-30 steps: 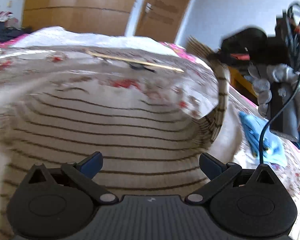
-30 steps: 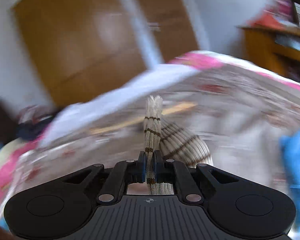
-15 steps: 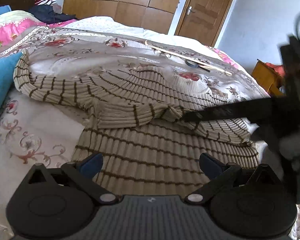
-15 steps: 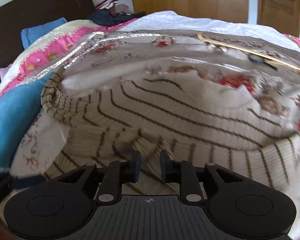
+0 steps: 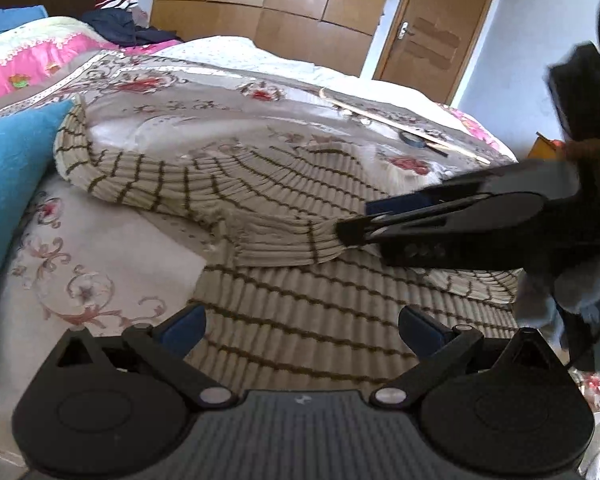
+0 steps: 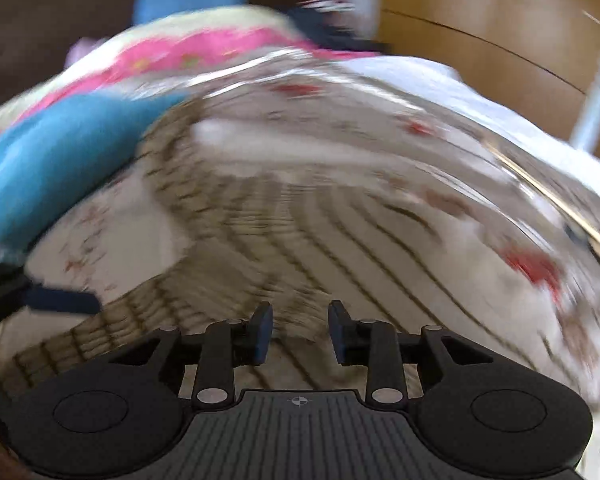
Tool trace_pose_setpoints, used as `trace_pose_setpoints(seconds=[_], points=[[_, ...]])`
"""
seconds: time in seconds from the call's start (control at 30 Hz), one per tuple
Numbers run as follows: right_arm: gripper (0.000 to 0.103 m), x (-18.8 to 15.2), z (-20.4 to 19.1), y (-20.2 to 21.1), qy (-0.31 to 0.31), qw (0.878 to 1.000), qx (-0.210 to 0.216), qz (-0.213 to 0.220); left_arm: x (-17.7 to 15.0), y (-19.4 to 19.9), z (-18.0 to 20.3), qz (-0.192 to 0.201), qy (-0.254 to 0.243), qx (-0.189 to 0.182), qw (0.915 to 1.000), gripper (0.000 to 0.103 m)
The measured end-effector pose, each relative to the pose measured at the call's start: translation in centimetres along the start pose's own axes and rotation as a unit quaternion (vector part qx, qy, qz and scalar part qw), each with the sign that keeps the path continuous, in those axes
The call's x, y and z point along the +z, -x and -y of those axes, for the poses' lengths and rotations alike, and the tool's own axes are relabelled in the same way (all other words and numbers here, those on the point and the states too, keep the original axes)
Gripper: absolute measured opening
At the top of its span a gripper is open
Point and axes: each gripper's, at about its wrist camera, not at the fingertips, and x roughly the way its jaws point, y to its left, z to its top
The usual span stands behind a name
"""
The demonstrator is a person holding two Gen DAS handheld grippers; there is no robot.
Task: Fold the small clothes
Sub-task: 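Fold the held sleeve across the sweater body with the right gripper, release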
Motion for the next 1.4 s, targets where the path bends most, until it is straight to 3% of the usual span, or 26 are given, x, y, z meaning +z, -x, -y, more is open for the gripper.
trace_pose_setpoints(seconds=[0.2, 0.27, 0.3, 0.37, 0.5, 0.6, 0.67, 0.7, 0.77, 0.8, 0.83, 0.97, 1.07, 1.2, 1.27, 1.37, 1.4], points=[[0.046, 1.3, -3.3, -3.1, 0.137, 0.988, 0.056, -0.049, 0.0, -0.5, -0.3, -0.011, 0.002, -0.007, 0.9999, 0.103], [0.038, 1.3, -4.0, -4.0, 0.158, 0.985, 0.05, -0.055, -0.1, -0.5, -0.2, -0.012, -0.001, -0.009, 0.9999, 0.103], [0.026, 1.5, -4.1, -4.2, 0.154, 0.986, 0.04, -0.055, -0.1, -0.5, -0.2, -0.012, 0.0, -0.01, 0.9999, 0.103], [0.005, 1.9, -3.1, -3.9, 0.101, 0.993, 0.029, -0.047, 0.0, -0.5, -0.3, -0.01, 0.004, -0.012, 0.9999, 0.103], [0.002, 3.2, 1.3, -0.9, -0.055, 0.998, -0.004, 0.009, 0.1, -0.2, -0.5, -0.004, 0.009, -0.021, 0.9997, 0.103], [0.002, 4.3, 4.6, 2.4, -0.161, 0.983, -0.047, 0.069, 0.1, -0.1, -0.4, -0.001, 0.008, -0.025, 0.9996, 0.103], [0.004, 4.9, 5.3, 3.8, -0.179, 0.977, -0.067, 0.099, 0.1, 0.0, -0.4, 0.002, 0.008, -0.028, 0.9996, 0.103], [0.012, 5.3, 5.0, 3.7, -0.174, 0.978, -0.059, 0.1, 0.1, 0.1, -0.4, 0.003, 0.008, -0.028, 0.9996, 0.103], [0.016, 5.9, 3.8, 1.7, -0.161, 0.985, -0.013, 0.064, 0.1, 0.0, -0.4, 0.003, 0.006, -0.027, 0.9996, 0.103], [0.026, 5.9, 2.9, 0.3, -0.151, 0.988, 0.014, 0.034, 0.1, 0.0, -0.3, 0.002, 0.005, -0.026, 0.9996, 0.103], [0.027, 5.6, 2.1, -1.1, -0.143, 0.989, 0.034, 0.011, 0.0, -0.1, -0.2, 0.0, 0.003, -0.025, 0.9997, 0.103], [0.027, 4.0, 1.3, -0.8, -0.141, 0.989, 0.04, 0.018, -0.2, -0.2, 0.2, -0.002, -0.011, -0.025, 0.9996, 0.103], [0.028, 1.8, 4.3, 2.6, -0.186, 0.982, -0.008, 0.038, -0.3, -0.3, 0.6, -0.003, -0.018, -0.028, 0.9994, 0.103], [0.03, -4.2, 9.2, 6.7, -0.252, 0.957, -0.134, 0.039, -0.4, -0.5, 1.0, 0.0, -0.026, -0.022, 0.9994, 0.103], [0.029, -7.6, 10.8, 7.3, -0.28, 0.946, -0.161, 0.014, -0.5, -0.7, 1.4, 0.001, -0.033, -0.016, 0.9993, 0.103], [0.03, -12.2, 11.4, 5.9, -0.275, 0.933, -0.223, -0.068, -0.9, -1.2, 2.1, 0.0, -0.047, -0.007, 0.9989, 0.103], [0.027, -13.6, 11.7, 5.9, -0.283, 0.93, -0.222, -0.077, -1.0, -1.3, 2.4, 0.0, -0.051, -0.004, 0.9987, 0.103]])
